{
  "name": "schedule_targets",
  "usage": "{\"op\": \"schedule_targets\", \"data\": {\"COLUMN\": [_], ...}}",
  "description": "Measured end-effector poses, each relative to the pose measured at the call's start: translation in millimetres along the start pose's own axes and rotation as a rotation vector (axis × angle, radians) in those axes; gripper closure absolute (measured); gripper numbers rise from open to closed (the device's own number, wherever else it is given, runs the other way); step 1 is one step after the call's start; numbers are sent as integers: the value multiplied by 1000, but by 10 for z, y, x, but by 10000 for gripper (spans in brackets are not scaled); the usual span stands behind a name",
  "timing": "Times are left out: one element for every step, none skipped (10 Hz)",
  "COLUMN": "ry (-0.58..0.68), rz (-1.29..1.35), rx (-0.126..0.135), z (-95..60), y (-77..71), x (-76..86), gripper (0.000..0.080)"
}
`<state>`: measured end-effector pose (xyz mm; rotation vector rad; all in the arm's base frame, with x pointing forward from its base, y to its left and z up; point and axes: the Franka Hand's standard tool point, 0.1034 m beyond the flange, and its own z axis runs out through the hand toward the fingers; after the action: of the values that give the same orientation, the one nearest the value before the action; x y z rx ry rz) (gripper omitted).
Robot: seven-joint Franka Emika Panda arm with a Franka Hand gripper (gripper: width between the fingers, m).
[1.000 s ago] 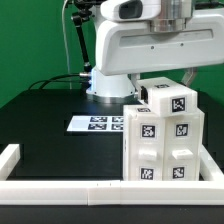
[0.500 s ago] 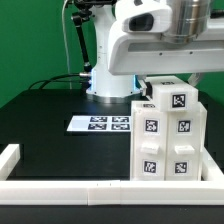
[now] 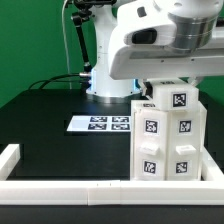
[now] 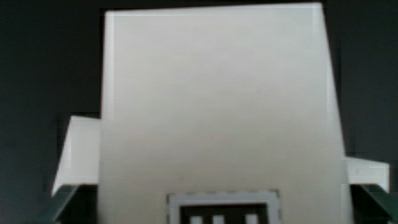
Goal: Assemble cabinet
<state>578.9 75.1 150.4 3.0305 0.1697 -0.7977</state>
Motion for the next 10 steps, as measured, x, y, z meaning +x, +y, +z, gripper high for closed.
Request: {"op": "schedule_targets", "data": {"ry": [37, 89, 142, 185, 196, 193, 192, 192, 192, 192], "rz": [-4, -16, -30, -33, -33, -32, -32, -32, -32, -32], "rx": [-1, -2, -3, -1, -1, -1, -1, -1, -1, -1], "z": [-5, -16, -28, -28, -21, -6, -4, -3, -3, 0], "y": [-10, -23, -41, -57, -61, -55, -55, -55, -55, -54], "x": [18, 29, 21, 10, -9, -6, -5, -5, -5, -5], "gripper": [242, 242, 242, 242, 242, 242, 242, 242, 242, 161]}}
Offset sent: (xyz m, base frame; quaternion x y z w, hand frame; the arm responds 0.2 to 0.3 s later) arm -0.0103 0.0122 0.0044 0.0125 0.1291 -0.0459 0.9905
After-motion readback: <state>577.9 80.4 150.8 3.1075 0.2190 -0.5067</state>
